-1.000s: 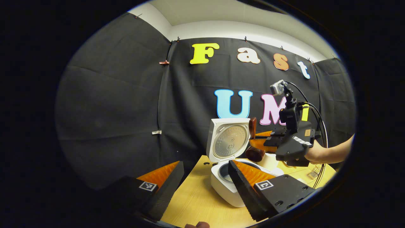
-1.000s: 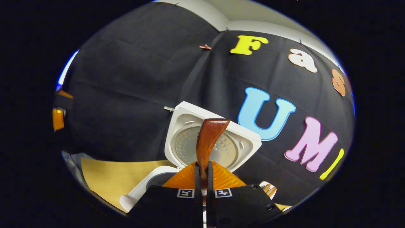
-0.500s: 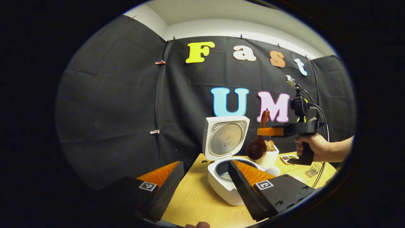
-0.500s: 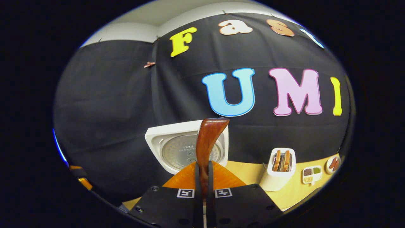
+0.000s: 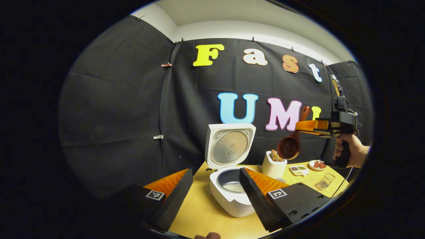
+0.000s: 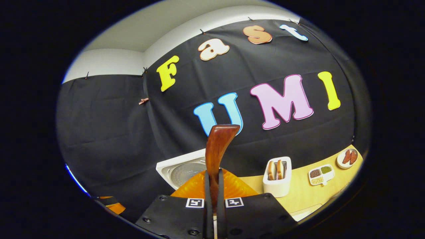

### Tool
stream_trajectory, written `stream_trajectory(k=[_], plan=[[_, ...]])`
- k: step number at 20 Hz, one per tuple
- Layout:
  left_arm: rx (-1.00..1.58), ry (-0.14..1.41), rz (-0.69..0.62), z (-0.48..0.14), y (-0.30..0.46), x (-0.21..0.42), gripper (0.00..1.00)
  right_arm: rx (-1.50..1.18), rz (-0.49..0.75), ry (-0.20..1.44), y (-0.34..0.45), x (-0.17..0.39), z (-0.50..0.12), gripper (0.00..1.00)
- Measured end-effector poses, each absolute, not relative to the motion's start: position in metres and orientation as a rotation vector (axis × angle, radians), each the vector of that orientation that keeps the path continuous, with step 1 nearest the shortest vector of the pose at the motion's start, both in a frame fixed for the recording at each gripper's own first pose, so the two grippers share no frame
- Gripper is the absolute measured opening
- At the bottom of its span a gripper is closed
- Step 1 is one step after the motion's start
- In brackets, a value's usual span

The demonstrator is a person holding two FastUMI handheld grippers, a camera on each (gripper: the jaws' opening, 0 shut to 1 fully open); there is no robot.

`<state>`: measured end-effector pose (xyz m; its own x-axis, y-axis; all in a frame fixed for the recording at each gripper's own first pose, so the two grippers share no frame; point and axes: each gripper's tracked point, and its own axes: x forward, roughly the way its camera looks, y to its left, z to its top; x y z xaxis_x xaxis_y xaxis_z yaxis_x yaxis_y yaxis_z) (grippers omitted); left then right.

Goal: Close the left gripper, press the button to open the rice cooker; take a wooden spoon from the chopstick holder with the right hand, scoop a spoonful of rice and pour it into the rice cooker, then put the wooden spoon back into the chopstick holder.

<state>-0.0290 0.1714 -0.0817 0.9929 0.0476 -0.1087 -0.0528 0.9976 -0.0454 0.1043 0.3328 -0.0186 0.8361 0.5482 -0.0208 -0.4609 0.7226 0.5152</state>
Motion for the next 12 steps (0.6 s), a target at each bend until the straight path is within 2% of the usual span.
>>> stream_trajectory(k=[12], plan=[[-0.035,0.088,0.071,-0.061,0.120,-0.024,0.97,0.455,0.346,0.172,0.124,0.114,-0.060,0.08]])
